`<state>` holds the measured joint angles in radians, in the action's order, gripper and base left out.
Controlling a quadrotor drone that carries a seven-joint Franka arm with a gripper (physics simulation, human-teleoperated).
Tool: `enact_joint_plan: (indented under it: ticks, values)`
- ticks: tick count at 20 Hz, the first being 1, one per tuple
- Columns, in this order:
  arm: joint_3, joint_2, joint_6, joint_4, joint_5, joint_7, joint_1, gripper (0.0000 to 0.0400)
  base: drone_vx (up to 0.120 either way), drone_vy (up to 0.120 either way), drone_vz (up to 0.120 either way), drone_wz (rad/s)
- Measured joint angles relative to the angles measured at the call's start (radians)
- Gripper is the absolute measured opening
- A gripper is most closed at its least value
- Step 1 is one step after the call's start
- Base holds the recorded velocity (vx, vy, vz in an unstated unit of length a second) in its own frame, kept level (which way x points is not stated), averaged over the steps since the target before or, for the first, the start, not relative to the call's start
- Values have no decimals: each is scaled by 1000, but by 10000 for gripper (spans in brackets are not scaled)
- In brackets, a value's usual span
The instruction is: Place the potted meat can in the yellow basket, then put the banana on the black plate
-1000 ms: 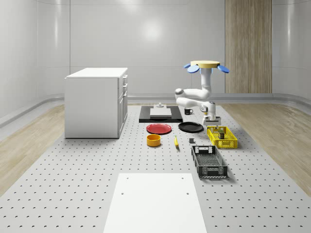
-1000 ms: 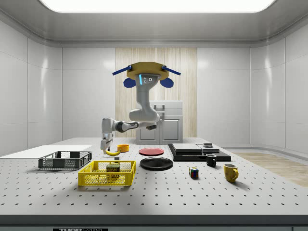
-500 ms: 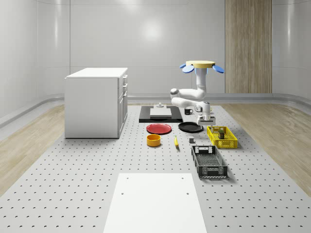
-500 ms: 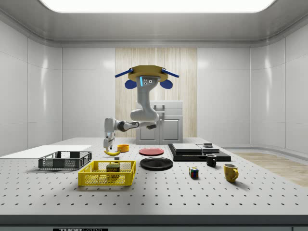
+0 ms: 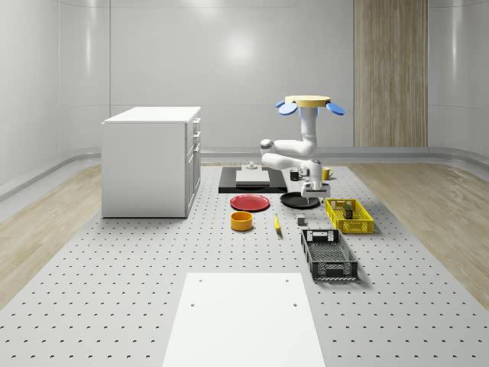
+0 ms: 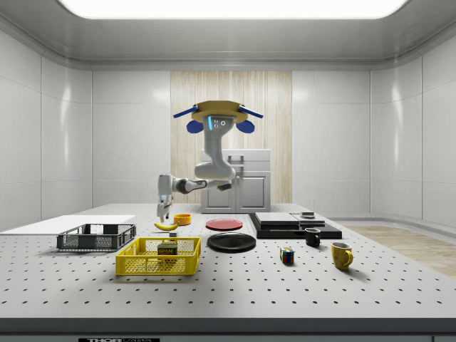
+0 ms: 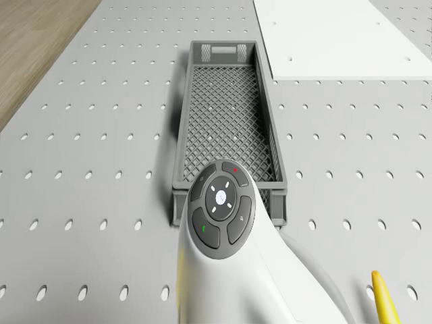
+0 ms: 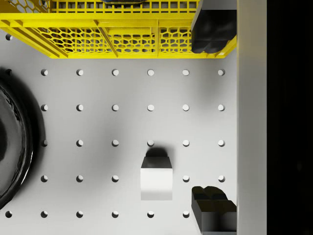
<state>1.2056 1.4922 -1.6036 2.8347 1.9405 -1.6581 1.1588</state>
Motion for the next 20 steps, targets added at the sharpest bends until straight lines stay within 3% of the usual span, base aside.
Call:
enact_joint_plan:
  ticks: [20]
  values:
    - [0, 3, -2, 0, -1, -1, 1, 400, 0, -120, 0, 0]
